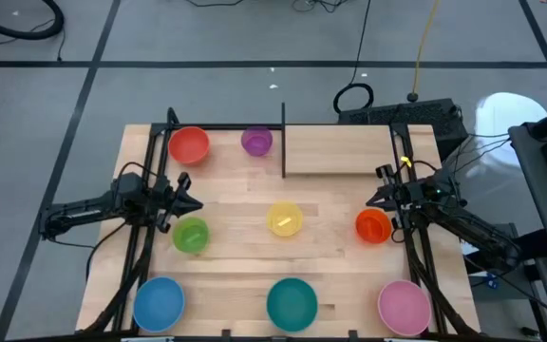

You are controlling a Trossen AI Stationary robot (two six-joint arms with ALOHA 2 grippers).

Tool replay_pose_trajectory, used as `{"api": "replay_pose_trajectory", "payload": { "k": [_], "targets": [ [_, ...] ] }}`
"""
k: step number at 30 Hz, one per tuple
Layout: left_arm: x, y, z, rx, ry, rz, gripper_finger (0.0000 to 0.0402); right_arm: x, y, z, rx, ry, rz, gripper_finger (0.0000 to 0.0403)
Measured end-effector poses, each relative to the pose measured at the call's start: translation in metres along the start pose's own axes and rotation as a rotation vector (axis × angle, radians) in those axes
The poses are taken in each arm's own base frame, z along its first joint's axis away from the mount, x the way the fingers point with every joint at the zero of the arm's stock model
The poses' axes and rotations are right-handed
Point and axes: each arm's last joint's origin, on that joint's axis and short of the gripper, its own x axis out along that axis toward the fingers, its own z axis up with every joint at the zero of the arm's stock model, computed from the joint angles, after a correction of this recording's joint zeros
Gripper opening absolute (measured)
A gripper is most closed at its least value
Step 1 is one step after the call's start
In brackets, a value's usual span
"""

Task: Place and stack bowls onto a shelf

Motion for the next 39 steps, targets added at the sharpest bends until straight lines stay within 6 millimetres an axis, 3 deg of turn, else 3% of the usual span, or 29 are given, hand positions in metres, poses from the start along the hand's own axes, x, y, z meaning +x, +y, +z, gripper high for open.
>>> {"api": "replay_pose_trajectory", "payload": {
  "k": [14, 21, 28, 35, 39],
  "targets": [
    [0.0, 0.0, 0.0, 0.0, 0.0, 0.0, 0.0031, 0.0, 0.0, 0.001, -0.001, -0.006, 0.0, 0.0],
    [0.0, 0.0, 0.0, 0.0, 0.0, 0.0, 0.0031, 0.0, 0.0, 0.001, 0.235, -0.004, 0.0, 0.0],
    [0.0, 0.0, 0.0, 0.0, 0.0, 0.0, 0.0031, 0.0, 0.0, 0.003, 0.243, -0.018, 0.002, 0.0],
    [0.0, 0.0, 0.0, 0.0, 0.0, 0.0, 0.0031, 0.0, -0.001, 0.007, 0.411, -0.06, -0.029, 0.0],
    [0.0, 0.0, 0.0, 0.001, 0.0, 0.0, 0.0031, -0.001, -0.001, 0.015, 0.336, -0.113, -0.035, 0.0]
  ]
}}
